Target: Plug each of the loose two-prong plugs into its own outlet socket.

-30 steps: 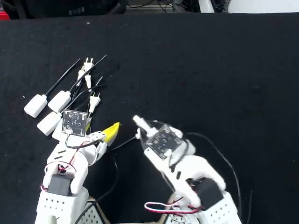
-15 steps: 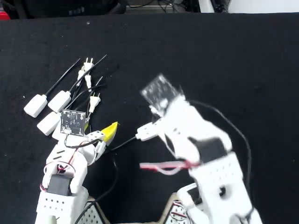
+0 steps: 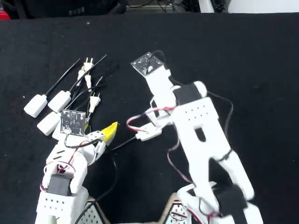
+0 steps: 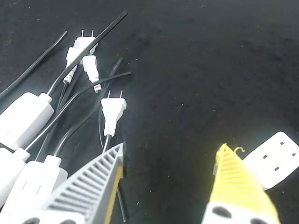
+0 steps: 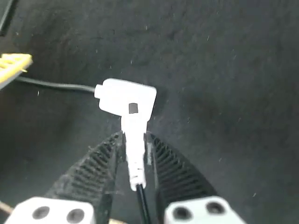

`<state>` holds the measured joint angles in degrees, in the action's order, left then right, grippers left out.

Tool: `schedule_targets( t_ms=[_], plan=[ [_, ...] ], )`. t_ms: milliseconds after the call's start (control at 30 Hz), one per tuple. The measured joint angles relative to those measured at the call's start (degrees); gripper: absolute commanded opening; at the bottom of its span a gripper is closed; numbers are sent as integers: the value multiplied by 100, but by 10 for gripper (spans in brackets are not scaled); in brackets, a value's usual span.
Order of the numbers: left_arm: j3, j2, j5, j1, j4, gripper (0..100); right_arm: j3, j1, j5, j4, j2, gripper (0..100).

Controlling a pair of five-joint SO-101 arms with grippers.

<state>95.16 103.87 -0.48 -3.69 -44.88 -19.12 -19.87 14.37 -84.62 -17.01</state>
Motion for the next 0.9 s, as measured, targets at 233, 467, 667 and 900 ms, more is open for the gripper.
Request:
schedule_targets(
  t_ms=[233, 467, 667, 900],
  plan=[
    [0, 0, 0, 0, 0, 310, 1143, -9, -70, -923, 1292, 11],
    [0, 0, 0, 0, 0, 310, 1829, 0, -70, -1240, 2549, 11],
    [0, 0, 0, 0, 0, 310, 2119, 0, -70, -1248, 2945, 11],
    [0, 0, 0, 0, 0, 310, 2136, 9, -70, -1108, 3411, 11]
  ],
)
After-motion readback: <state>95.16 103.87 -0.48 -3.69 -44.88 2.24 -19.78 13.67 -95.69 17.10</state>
